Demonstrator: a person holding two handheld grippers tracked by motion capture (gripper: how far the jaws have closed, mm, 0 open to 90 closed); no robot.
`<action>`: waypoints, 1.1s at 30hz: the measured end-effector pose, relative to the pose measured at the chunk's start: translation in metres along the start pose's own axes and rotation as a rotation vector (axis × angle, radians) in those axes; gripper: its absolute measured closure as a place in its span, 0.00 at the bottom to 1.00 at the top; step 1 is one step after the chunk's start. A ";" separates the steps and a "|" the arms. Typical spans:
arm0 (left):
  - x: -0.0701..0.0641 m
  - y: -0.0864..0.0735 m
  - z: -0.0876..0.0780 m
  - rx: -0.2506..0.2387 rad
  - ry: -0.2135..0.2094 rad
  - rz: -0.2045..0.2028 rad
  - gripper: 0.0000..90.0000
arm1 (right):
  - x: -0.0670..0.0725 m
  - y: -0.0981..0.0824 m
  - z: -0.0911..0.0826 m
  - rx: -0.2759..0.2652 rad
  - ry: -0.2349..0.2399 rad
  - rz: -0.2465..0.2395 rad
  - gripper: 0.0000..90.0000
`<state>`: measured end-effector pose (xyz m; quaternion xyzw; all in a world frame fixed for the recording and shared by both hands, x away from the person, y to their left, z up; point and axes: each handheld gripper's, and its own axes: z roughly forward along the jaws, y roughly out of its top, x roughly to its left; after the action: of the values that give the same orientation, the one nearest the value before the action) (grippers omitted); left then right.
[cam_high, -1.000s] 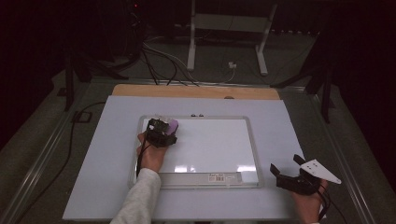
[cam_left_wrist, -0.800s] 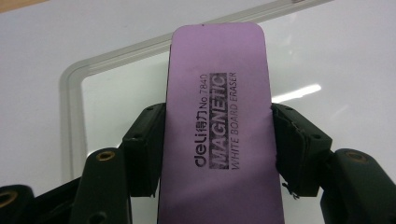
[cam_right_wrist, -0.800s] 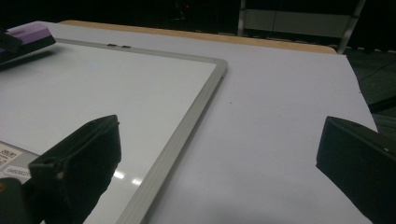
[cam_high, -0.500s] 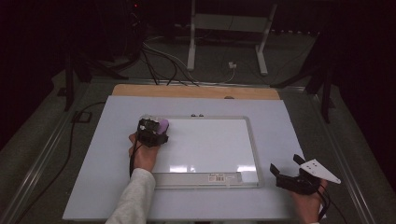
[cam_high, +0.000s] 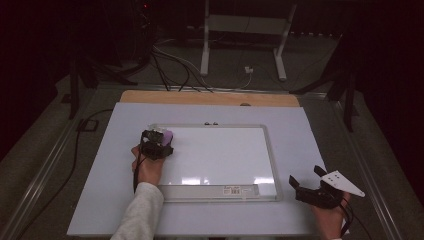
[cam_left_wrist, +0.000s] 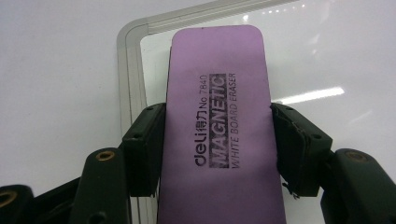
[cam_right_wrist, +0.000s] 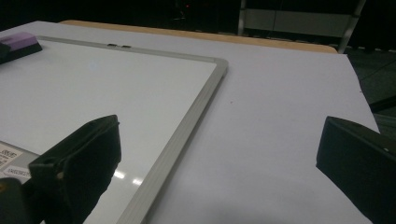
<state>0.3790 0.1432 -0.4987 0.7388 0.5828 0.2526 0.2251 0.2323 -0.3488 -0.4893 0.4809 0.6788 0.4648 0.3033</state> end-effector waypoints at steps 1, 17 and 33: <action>0.000 0.000 0.000 -0.001 0.003 0.005 0.46 | 0.000 0.000 0.000 0.000 0.000 0.001 0.00; -0.011 -0.007 -0.016 -0.125 -0.037 0.166 0.36 | 0.000 0.000 0.000 -0.001 -0.001 0.003 0.00; 0.004 -0.005 -0.012 -0.084 -0.071 0.150 0.34 | 0.000 0.000 -0.001 -0.001 -0.002 0.001 0.00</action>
<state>0.3688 0.1488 -0.4919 0.7788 0.5063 0.2668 0.2568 0.2318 -0.3491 -0.4889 0.4815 0.6781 0.4647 0.3038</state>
